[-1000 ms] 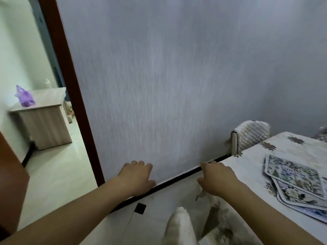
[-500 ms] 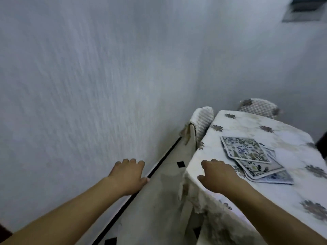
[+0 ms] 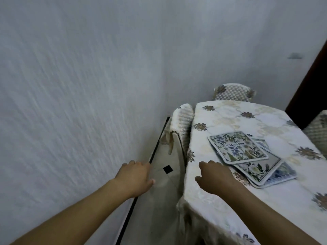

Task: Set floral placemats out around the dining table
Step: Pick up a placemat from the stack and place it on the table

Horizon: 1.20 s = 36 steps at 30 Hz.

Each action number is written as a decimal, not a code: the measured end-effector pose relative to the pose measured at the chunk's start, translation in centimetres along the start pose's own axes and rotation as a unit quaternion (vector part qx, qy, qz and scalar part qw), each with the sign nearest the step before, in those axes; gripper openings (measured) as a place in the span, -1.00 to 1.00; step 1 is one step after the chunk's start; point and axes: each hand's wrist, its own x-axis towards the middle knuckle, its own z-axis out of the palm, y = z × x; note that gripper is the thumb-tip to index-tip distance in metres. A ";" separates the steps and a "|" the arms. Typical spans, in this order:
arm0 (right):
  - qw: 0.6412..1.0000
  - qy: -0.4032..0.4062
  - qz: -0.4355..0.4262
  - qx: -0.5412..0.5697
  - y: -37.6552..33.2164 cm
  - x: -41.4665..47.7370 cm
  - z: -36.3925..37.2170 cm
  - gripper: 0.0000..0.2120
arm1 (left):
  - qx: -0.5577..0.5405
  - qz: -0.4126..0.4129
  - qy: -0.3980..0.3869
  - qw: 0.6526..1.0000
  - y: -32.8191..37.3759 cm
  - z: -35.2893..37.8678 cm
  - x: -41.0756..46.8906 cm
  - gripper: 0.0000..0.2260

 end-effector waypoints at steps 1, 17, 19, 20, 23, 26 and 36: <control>1.000 -0.001 0.016 -0.002 0.2 1.0 0.0 -0.66 | 0.002 0.015 0.001 1.000 -0.3 -0.3 1.9 -0.48; 0.942 -0.016 0.330 0.049 1.4 14.0 -1.8 -0.67 | 0.061 0.310 0.062 0.947 -1.4 -6.6 30.5 -0.58; 0.929 -0.027 0.365 0.061 2.5 14.7 -1.4 -0.67 | 0.068 0.347 0.056 0.934 0.2 -6.5 33.3 -0.57; 0.921 -0.032 0.382 0.065 3.3 15.3 -1.1 -0.66 | 0.075 0.367 0.055 0.925 1.1 -6.2 34.9 -0.56; 0.902 -0.038 0.423 0.077 6.3 18.2 0.2 -0.69 | 0.094 0.406 0.048 0.908 3.8 -6.0 40.0 -0.57; 0.888 -0.037 0.448 0.095 10.3 22.9 1.5 -0.68 | 0.110 0.423 0.045 0.898 6.7 -6.2 46.0 -0.57; 0.842 -0.072 0.511 0.157 17.6 34.7 3.5 -0.68 | 0.151 0.471 0.027 0.869 12.2 -6.9 63.3 -0.57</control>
